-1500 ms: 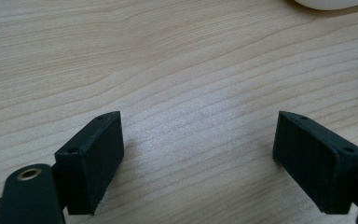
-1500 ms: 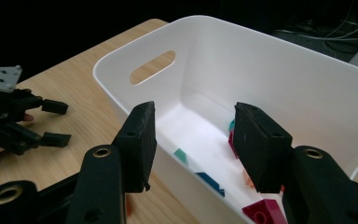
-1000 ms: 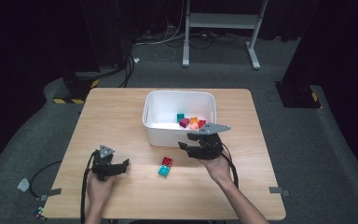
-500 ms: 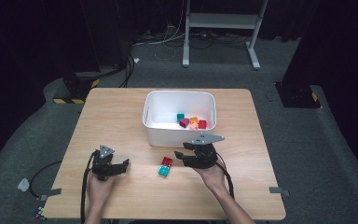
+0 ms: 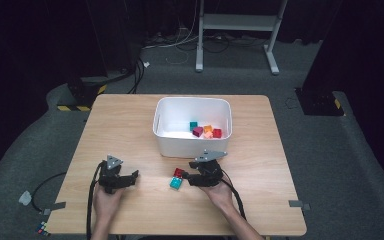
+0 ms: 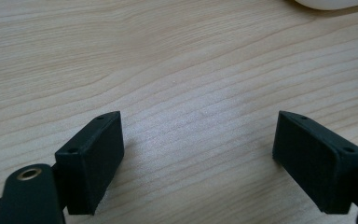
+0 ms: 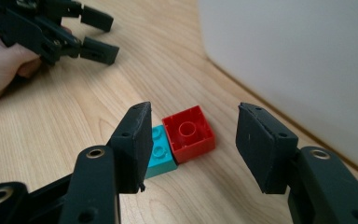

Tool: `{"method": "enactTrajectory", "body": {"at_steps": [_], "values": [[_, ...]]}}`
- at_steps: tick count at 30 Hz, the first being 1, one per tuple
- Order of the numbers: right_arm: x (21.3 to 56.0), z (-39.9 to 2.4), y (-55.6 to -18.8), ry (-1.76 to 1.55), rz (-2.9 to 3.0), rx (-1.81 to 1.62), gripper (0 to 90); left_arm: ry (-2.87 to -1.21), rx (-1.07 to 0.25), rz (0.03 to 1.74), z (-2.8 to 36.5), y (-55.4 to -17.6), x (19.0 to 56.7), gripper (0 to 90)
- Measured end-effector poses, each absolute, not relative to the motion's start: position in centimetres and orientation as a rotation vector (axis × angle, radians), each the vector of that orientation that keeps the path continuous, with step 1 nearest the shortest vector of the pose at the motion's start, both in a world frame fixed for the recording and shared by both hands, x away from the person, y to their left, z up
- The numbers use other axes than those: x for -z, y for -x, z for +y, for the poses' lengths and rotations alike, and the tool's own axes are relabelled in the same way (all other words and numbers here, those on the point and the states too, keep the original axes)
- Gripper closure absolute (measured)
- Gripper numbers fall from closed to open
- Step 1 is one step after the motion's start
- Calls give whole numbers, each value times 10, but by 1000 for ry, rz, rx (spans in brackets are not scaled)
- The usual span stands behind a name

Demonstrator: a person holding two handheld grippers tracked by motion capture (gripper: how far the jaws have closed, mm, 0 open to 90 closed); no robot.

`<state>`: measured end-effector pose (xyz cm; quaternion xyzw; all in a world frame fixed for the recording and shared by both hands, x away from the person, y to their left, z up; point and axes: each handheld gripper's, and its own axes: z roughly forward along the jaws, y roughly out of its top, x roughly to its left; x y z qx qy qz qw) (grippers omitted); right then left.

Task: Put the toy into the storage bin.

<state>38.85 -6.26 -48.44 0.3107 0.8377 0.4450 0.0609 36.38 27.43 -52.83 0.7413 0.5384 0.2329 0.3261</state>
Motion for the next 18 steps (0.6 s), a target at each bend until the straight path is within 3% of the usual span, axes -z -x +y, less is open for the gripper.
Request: {"method": "enactTrajectory", "body": {"at_steps": [18], "values": [[506, -46, -398, -979, 2572, -1292, 457, -1937, -609, 1412, 274, -364, 529, 164]]}}
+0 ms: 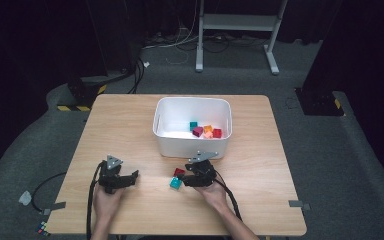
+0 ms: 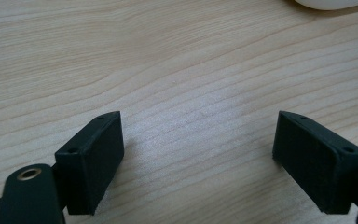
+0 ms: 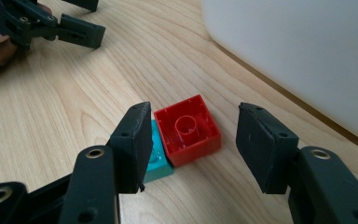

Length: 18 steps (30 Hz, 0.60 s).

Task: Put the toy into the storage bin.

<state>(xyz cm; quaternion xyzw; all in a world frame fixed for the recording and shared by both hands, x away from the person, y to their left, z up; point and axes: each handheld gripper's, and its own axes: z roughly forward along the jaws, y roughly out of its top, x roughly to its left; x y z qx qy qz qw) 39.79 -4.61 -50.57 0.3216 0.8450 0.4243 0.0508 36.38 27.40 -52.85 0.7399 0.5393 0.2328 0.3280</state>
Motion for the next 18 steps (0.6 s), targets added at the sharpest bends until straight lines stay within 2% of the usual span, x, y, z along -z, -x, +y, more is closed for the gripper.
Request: {"method": "enactTrajectory", "body": {"at_steps": [18], "values": [[515, -41, -408, -1018, 2566, -1233, 469, -1938, -609, 1412, 274, -364, 529, 164]]}}
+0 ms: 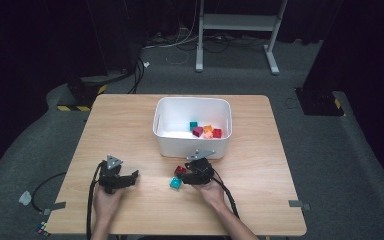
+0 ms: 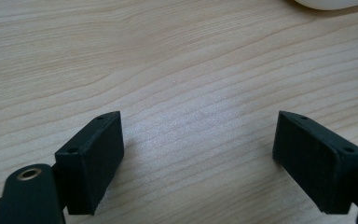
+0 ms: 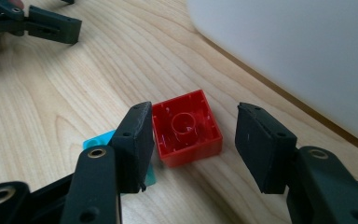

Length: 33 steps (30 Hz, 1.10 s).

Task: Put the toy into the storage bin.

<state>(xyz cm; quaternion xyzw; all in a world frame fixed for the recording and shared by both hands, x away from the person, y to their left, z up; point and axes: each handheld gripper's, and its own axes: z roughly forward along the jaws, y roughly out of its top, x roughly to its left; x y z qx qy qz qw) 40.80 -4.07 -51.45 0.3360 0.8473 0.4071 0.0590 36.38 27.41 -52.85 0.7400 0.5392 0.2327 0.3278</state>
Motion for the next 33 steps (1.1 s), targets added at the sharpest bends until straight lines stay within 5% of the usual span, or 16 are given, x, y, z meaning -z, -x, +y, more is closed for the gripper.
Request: {"method": "enactTrajectory", "body": {"at_steps": [13, 33], "values": [[519, -38, -410, -1002, 2547, -1156, 565, -1939, -609, 1411, 274, -364, 528, 164], [498, -51, -403, -957, 2522, -1191, 587, -1937, -609, 1412, 274, -364, 529, 164]]}}
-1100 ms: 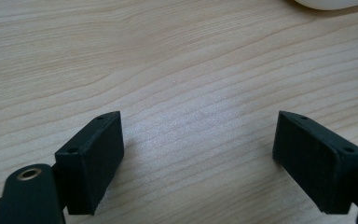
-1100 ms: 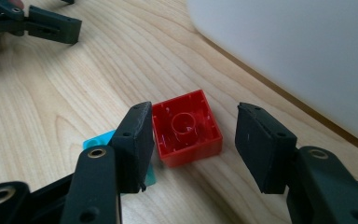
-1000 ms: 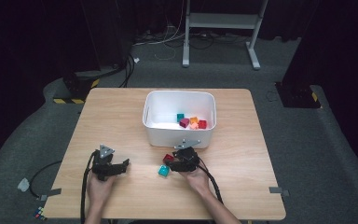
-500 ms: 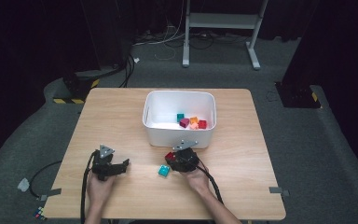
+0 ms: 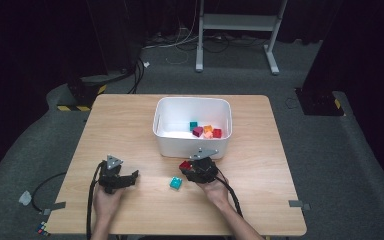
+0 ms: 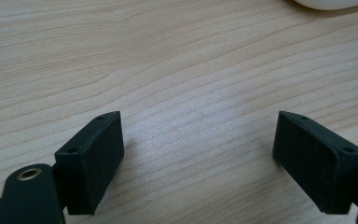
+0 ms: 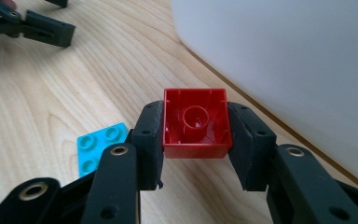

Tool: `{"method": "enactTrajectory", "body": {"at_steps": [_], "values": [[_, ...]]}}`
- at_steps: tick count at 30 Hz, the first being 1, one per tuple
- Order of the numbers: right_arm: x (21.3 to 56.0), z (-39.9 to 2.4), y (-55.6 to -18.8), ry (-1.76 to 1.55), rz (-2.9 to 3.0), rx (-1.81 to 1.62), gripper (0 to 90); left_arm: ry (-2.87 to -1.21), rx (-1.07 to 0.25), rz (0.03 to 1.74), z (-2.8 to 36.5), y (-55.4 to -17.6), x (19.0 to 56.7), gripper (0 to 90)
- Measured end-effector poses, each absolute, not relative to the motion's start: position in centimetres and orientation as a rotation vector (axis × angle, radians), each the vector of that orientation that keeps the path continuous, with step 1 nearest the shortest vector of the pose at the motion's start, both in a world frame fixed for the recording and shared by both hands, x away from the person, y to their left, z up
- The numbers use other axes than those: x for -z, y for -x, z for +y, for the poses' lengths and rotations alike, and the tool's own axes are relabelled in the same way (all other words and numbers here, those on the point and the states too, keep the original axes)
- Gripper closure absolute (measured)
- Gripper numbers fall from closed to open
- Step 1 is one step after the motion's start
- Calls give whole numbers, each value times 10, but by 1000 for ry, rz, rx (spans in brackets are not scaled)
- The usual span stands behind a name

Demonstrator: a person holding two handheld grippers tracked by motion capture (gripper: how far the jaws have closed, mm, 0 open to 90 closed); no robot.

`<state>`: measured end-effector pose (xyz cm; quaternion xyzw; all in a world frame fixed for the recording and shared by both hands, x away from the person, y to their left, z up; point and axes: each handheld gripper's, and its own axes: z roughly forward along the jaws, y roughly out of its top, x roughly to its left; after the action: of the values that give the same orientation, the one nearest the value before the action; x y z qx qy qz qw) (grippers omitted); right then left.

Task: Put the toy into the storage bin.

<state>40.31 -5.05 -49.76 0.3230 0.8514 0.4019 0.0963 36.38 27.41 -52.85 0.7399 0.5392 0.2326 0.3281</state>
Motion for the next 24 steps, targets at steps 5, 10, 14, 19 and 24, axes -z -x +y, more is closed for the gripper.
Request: {"method": "enactTrajectory", "body": {"at_steps": [5, 10, 14, 19, 24], "values": [[489, -56, -400, -923, 2545, -1189, 587, -1937, -609, 1412, 274, -364, 529, 164], [477, -64, -399, -924, 2546, -1220, 588, -1939, -609, 1411, 274, -364, 528, 164], [467, -70, -397, -905, 2539, -1239, 587, -1937, -609, 1412, 274, -364, 529, 164], [458, -75, -396, -898, 2533, -1249, 587, -1939, -609, 1411, 274, -364, 528, 164], [449, -79, -394, -885, 2526, -1266, 587, -1937, -609, 1412, 274, -364, 529, 164]]}}
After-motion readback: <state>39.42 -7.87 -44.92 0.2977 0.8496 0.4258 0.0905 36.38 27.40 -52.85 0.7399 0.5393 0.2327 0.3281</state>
